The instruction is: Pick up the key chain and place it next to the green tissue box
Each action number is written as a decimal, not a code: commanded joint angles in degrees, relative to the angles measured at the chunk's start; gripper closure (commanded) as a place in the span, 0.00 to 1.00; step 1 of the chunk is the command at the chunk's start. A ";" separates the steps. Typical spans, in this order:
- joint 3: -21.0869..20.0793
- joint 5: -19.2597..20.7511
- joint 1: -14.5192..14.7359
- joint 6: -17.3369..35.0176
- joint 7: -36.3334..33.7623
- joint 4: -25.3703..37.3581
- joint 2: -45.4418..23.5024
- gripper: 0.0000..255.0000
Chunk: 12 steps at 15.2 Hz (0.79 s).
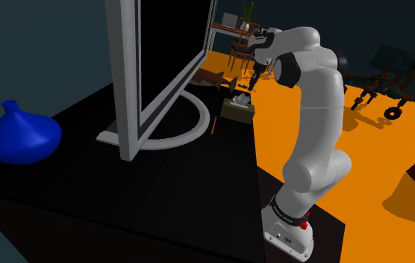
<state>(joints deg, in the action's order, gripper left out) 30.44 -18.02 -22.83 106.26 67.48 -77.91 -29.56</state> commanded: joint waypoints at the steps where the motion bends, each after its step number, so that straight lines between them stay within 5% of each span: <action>1: -0.10 -0.19 0.08 1.34 0.22 -1.12 -0.24 1.00; 12: -0.88 -1.57 0.41 8.66 1.55 -6.94 -2.08 1.00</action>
<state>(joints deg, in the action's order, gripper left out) 29.66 -19.41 -22.38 114.17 68.82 -84.33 -31.40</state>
